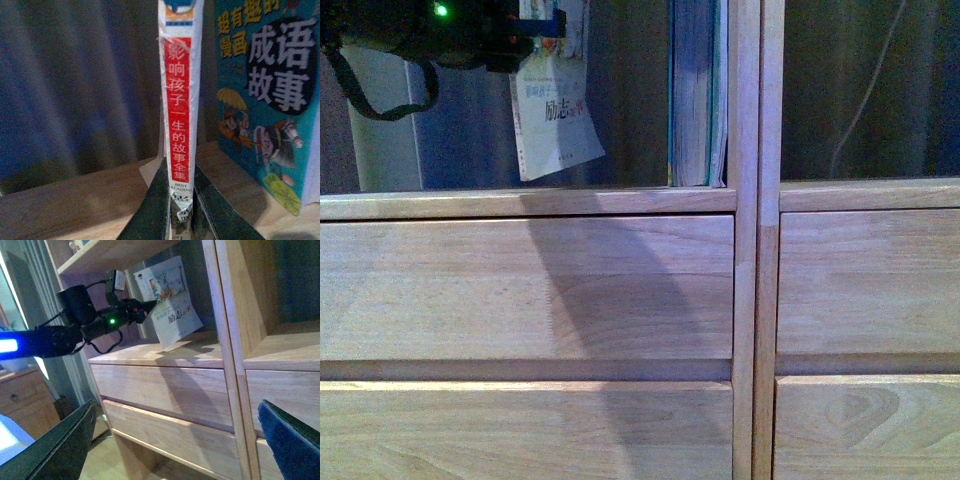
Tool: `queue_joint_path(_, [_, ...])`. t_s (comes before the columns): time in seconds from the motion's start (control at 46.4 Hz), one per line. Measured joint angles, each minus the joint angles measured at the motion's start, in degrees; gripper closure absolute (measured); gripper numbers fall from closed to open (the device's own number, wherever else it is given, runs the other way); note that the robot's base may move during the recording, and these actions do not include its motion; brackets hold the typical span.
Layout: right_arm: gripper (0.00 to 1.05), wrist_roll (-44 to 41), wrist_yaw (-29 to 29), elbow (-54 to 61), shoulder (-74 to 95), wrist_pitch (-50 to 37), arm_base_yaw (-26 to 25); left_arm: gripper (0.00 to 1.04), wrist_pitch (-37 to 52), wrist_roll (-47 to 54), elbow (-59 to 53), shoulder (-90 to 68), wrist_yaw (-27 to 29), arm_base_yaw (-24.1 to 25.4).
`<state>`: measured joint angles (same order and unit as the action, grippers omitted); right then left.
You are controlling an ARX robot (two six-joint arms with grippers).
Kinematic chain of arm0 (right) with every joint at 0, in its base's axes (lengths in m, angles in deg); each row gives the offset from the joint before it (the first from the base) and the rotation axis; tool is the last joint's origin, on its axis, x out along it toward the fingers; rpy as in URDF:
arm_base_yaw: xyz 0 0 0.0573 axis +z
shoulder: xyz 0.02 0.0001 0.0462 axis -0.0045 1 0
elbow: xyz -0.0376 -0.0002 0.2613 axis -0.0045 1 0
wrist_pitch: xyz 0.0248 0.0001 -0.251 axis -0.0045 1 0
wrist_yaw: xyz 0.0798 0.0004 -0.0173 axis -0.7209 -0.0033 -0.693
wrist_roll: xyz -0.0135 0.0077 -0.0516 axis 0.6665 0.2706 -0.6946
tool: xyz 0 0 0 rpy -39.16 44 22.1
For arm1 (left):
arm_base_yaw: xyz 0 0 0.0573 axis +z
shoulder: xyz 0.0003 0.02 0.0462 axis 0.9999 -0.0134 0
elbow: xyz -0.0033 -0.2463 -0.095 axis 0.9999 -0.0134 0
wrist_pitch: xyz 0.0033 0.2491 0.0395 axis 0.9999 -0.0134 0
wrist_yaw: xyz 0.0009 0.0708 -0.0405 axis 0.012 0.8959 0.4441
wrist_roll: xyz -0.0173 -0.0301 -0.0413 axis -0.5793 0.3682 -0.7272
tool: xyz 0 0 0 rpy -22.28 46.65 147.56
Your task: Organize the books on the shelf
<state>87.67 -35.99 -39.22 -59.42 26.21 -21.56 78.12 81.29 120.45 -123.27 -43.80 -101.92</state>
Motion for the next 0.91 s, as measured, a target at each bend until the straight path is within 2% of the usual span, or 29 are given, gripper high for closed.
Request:
queue_joint_path(0.086, [0.07,-4.46,0.44,0.35,-0.50,1.20,-0.20,0.98,-4.07,0.98,8.50,-5.77,1.42,-0.70])
queue_joint_path(0.194, [0.07,-5.88,0.57,0.50,-0.59,1.27,-0.31,0.98,-6.45,2.43,15.17,-10.27,3.08,-2.12])
queue_joint_path(0.475, [0.07,-6.91,0.61,0.59,-0.66,1.27,-0.33,0.98,-8.94,6.36,21.29,-13.51,6.38,-8.85])
queue_joint_path(0.582, [0.07,-6.93,0.63,0.61,-0.66,1.27,-0.33,0.98,-11.96,8.02,25.00,-15.72,10.38,-10.84])
queue_joint_path(0.906, [0.07,-6.95,0.70,0.61,-0.68,1.27,-0.33,0.98,-21.59,7.89,35.54,-21.42,16.55,-11.10])
